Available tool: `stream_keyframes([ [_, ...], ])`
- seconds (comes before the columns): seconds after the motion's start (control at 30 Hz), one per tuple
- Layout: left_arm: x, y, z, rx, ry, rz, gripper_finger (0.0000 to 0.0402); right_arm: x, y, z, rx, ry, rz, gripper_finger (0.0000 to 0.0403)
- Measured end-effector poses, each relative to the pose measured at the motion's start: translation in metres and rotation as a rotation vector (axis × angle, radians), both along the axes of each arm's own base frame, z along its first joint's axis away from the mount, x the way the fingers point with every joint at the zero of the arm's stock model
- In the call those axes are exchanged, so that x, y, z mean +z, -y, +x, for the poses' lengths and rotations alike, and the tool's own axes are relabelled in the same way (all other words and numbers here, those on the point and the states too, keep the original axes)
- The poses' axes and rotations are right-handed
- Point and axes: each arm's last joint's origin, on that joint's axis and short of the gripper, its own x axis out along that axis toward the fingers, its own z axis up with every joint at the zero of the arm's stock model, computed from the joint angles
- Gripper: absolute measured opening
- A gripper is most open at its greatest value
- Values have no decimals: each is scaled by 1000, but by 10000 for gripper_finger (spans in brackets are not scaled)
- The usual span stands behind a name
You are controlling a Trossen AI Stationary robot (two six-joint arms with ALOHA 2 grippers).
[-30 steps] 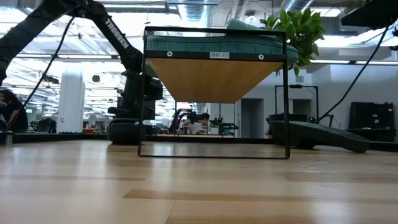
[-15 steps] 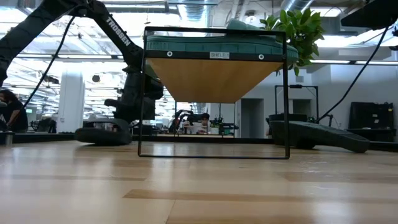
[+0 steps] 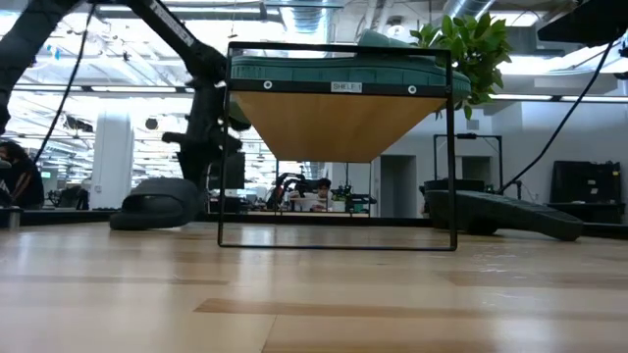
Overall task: Pick and place slides into the shelf
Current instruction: Put the left black slipper on the shelf
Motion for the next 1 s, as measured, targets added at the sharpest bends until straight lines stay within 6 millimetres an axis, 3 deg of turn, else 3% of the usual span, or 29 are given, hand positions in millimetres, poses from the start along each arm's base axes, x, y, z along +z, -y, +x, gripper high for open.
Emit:
stream_keyframes([
  [0.43,65,16,-32,141,238,64,0,0,0,0,0,0,-1,255],
  [0.73,86,28,-37,184,280,142,0,0,0,0,2,-1,-7,255],
  [1.0,89,35,-35,188,221,188,0,0,0,0,5,-2,-17,255],
])
